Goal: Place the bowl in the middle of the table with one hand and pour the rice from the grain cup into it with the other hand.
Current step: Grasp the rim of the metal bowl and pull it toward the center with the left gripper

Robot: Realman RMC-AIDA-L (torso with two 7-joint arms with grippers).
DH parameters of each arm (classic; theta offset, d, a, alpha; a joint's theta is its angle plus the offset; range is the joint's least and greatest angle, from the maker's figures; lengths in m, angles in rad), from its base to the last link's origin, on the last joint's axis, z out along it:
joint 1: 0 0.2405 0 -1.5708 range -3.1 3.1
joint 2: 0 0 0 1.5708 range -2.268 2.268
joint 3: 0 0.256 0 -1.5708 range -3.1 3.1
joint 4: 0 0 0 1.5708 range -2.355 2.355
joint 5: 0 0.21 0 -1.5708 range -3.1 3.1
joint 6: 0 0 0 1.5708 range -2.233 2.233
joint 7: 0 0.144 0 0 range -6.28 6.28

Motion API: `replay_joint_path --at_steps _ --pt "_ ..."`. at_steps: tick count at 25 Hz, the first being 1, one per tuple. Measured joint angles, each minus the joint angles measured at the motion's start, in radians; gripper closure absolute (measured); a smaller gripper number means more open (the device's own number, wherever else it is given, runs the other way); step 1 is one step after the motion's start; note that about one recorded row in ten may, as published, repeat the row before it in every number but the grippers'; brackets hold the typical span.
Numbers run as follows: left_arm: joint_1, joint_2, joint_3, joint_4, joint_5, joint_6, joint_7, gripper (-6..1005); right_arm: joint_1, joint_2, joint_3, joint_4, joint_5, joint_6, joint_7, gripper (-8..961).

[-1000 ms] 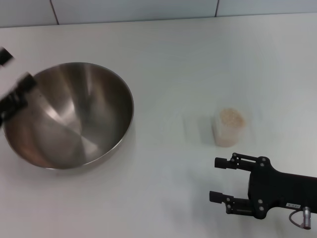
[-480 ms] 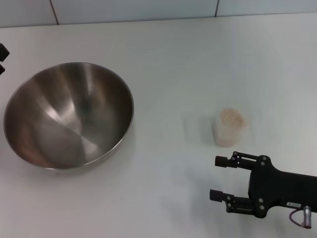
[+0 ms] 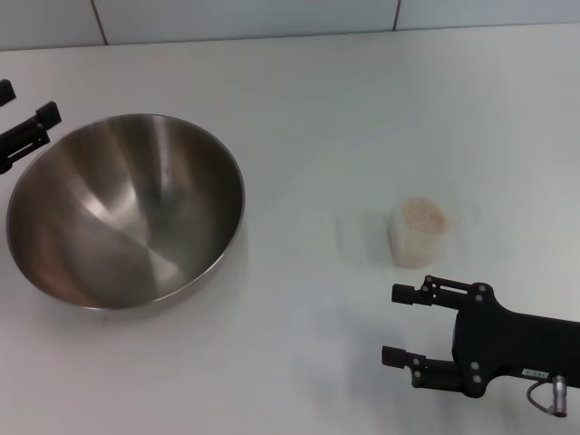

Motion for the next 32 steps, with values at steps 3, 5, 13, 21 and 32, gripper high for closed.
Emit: replay_joint_path --at_steps 3,5,13,21,32 --pt "0.005 0.001 0.087 0.102 0.085 -0.064 -0.159 327 0.0 0.0 0.0 0.001 0.0 0.0 0.0 232" --pt "0.004 0.001 0.109 0.145 0.142 -0.079 -0.222 330 0.0 0.0 0.0 0.001 0.0 0.001 0.0 232" --pt "-0.007 0.002 0.137 0.297 0.348 -0.057 -0.421 339 0.0 0.001 0.0 0.005 0.0 0.003 -0.001 233" --pt "-0.06 0.004 0.145 0.383 0.548 0.029 -0.552 349 0.0 0.001 0.0 0.004 0.0 0.004 -0.001 234" --pt "-0.125 0.0 0.151 0.385 0.712 0.054 -0.639 362 0.002 0.001 0.0 0.004 0.0 0.004 -0.001 233"
